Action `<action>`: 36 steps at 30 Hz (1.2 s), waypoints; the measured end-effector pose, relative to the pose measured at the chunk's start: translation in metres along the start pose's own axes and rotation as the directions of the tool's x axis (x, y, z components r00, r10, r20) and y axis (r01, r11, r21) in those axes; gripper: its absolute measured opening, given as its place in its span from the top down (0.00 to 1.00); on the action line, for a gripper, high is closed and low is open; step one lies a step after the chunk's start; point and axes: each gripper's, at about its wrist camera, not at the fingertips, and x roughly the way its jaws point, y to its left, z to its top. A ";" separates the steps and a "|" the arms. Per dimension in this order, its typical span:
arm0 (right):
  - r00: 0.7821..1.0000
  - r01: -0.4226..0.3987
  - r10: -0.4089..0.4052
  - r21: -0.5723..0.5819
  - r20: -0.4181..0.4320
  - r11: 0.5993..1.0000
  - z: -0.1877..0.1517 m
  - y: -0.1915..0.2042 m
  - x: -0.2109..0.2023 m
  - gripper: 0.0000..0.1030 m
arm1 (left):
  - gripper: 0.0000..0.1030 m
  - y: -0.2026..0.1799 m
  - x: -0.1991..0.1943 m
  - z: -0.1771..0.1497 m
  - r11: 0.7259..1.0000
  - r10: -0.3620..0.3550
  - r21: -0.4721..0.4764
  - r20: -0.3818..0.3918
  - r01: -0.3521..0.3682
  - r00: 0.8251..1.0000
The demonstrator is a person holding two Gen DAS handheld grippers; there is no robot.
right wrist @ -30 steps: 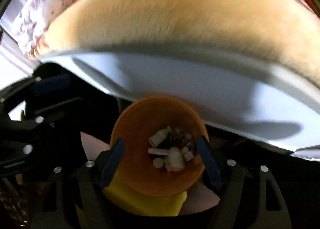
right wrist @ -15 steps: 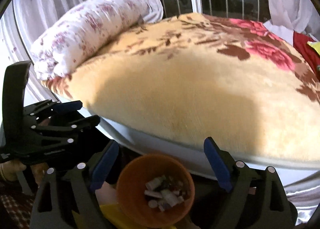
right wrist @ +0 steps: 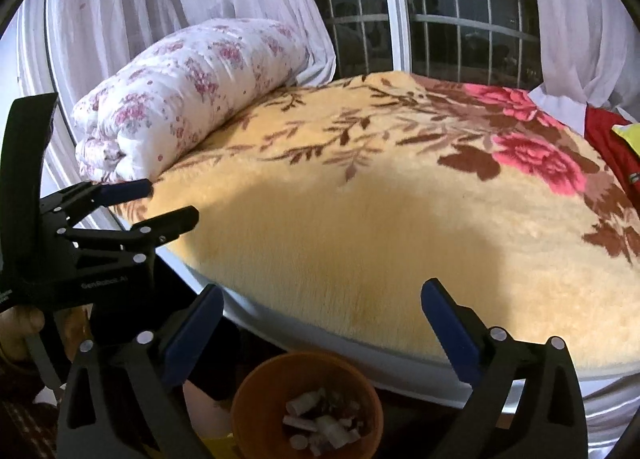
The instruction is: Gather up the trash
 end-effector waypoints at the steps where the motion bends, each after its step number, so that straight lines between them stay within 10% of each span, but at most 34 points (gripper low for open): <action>1: 1.000 0.003 -0.003 0.000 0.005 1.000 0.002 -0.001 0.000 0.05 | 0.19 0.001 -0.002 0.004 1.000 0.011 -0.002 0.020 -0.011 1.000; 36: 0.992 0.120 -0.120 -0.014 0.028 0.993 0.003 -0.015 0.015 0.05 | 0.11 0.006 0.015 0.036 0.998 0.061 -0.010 0.046 -0.061 0.997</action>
